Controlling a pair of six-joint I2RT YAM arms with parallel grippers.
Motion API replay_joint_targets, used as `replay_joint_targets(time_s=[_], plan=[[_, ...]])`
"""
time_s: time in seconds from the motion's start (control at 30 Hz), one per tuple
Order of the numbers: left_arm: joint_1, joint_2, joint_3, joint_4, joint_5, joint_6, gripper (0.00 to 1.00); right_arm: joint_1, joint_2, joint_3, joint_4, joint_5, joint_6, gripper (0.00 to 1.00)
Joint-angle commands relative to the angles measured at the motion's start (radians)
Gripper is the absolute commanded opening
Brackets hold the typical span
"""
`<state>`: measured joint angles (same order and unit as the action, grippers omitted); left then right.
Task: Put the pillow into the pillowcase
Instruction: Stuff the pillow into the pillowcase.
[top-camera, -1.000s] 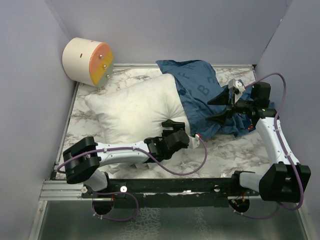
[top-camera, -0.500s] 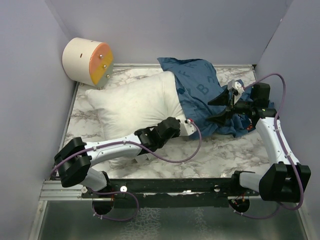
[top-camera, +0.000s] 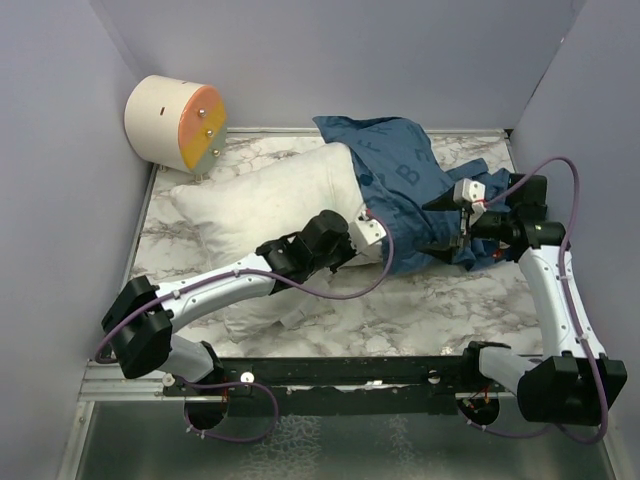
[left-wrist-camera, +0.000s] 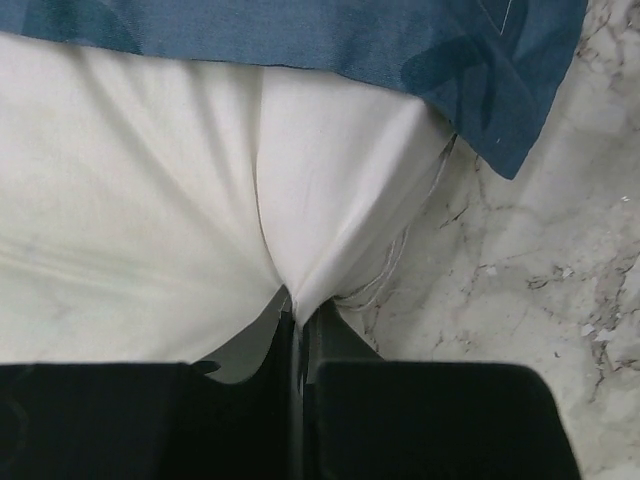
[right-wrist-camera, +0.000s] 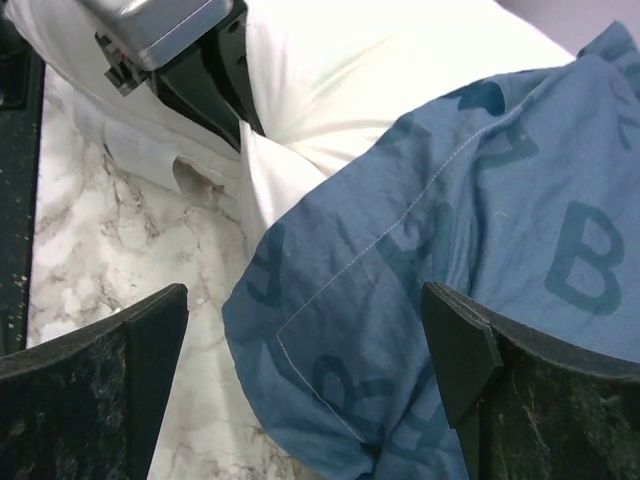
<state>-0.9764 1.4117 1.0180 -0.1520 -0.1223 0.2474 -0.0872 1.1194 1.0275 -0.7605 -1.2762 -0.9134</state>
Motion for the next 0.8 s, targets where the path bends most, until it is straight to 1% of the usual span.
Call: replay_joint_targets(time_s=[0.0, 0.07, 0.17, 0.23, 0.3, 0.37, 0.53, 0.63, 0.7, 0.77], plan=[[0.013, -0.016, 0.053, 0.043, 0.208, -0.144, 0.00, -0.005, -0.079, -0.052, 0.009, -0.026, -0.107, 1.00], [0.023, -0.010, 0.058, 0.037, 0.234, -0.170, 0.00, -0.005, -0.108, -0.080, 0.002, -0.039, -0.182, 1.00], [0.039, -0.007, 0.068, 0.028, 0.266, -0.202, 0.00, -0.005, -0.124, -0.106, -0.064, -0.041, -0.335, 1.00], [0.047, -0.011, 0.071, 0.027, 0.287, -0.224, 0.00, -0.002, -0.111, -0.111, -0.090, -0.019, -0.381, 0.96], [0.057, -0.016, 0.073, 0.033, 0.310, -0.244, 0.00, 0.006, -0.096, -0.118, -0.098, 0.027, -0.394, 0.91], [0.067, -0.024, 0.076, 0.043, 0.334, -0.265, 0.00, 0.012, -0.097, -0.141, -0.077, 0.076, -0.394, 0.87], [0.107, -0.023, 0.111, 0.067, 0.419, -0.327, 0.00, 0.029, -0.162, -0.258, 0.042, 0.224, -0.405, 0.87], [0.127, -0.017, 0.148, 0.068, 0.460, -0.357, 0.00, 0.030, -0.183, -0.308, 0.081, 0.278, -0.434, 0.87], [0.136, -0.013, 0.166, 0.073, 0.486, -0.376, 0.00, 0.030, -0.194, -0.340, 0.122, 0.310, -0.433, 0.83], [0.141, -0.012, 0.182, 0.079, 0.507, -0.388, 0.00, 0.030, -0.204, -0.372, 0.202, 0.357, -0.399, 0.80]])
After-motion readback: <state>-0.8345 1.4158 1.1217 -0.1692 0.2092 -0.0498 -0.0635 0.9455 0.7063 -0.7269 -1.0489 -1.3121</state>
